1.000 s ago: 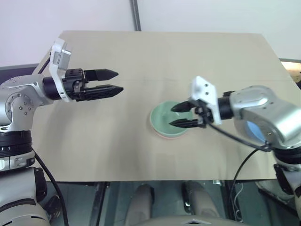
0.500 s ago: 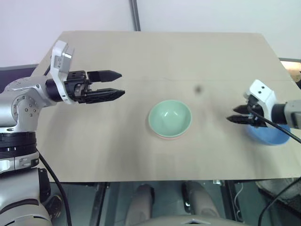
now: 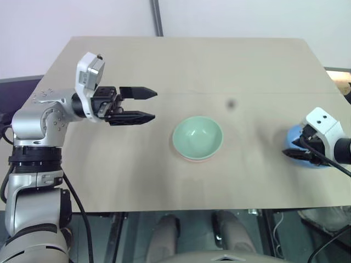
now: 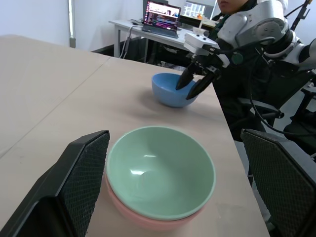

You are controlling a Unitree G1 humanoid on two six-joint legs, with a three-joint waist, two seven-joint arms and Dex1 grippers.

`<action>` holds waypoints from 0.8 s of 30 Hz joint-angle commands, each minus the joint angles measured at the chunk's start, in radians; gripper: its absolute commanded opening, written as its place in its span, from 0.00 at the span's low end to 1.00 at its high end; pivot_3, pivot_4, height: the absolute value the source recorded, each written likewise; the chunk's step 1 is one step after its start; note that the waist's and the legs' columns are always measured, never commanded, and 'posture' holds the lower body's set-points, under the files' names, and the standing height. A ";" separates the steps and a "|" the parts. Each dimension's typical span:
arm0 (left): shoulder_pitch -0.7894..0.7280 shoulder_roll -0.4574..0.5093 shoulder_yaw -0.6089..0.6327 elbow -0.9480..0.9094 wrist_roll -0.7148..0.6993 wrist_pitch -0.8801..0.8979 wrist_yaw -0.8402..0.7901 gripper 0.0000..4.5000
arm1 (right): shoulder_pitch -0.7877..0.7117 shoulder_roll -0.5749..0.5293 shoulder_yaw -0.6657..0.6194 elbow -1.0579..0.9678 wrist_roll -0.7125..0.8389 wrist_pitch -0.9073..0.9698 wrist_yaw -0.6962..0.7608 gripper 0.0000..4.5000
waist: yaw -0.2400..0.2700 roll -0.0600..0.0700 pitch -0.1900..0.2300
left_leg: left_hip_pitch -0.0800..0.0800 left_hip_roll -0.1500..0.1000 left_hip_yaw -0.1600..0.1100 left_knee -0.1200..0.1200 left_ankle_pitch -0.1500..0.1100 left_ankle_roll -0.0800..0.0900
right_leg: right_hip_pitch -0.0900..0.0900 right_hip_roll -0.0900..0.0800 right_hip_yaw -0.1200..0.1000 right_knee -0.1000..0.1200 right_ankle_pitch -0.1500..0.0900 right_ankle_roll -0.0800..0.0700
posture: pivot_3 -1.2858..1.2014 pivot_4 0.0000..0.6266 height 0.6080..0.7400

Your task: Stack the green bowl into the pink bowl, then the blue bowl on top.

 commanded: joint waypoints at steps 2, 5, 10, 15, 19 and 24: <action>-0.035 -0.008 -0.001 0.012 0.015 -0.024 -0.021 1.00 | 0.055 -0.004 -0.047 -0.033 -0.014 0.011 -0.047 0.52 | 0.001 0.000 0.000 | 0.000 0.000 0.000 0.000 0.000 0.000 | 0.000 0.000 0.000 0.000 0.000 0.000 | 0.52 0.24 1.00; -0.039 -0.015 -0.004 0.017 0.022 -0.026 -0.024 1.00 | 0.081 -0.008 -0.037 -0.023 -0.030 -0.012 -0.071 0.52 | 0.000 0.000 0.000 | 0.000 0.000 0.000 0.000 0.000 0.000 | 0.000 0.000 0.000 0.000 0.000 0.000 | 0.52 0.24 1.00; -0.044 -0.013 -0.001 0.028 0.033 -0.033 -0.031 1.00 | 0.103 -0.020 -0.002 -0.007 -0.052 -0.070 -0.094 0.52 | -0.001 0.000 0.000 | 0.000 0.000 0.000 0.000 0.000 0.000 | 0.000 0.000 0.000 0.000 0.000 0.000 | 0.52 0.24 1.00; -0.041 -0.012 0.009 0.025 0.036 -0.030 -0.032 1.00 | 0.091 -0.029 0.023 0.016 -0.057 -0.108 -0.095 0.13 | 0.000 0.000 0.000 | 0.000 0.000 0.000 0.000 0.000 0.000 | 0.000 0.000 0.000 0.000 0.000 0.000 | 0.52 0.24 1.00; -0.036 -0.009 0.017 0.021 0.031 -0.024 -0.028 1.00 | 0.095 -0.039 0.040 0.018 -0.057 -0.124 -0.088 0.02 | 0.000 0.000 0.000 | 0.000 0.000 0.000 0.000 0.000 0.000 | 0.000 0.000 0.000 0.000 0.000 0.000 | 0.52 0.24 1.00; -0.027 -0.002 0.020 0.015 0.030 -0.022 -0.029 1.00 | 0.016 -0.038 0.064 0.000 -0.026 -0.144 -0.060 0.02 | -0.004 0.000 0.000 | 0.000 0.000 0.000 0.000 0.000 0.000 | 0.000 0.000 0.000 0.000 0.000 0.000 | 0.52 0.24 1.00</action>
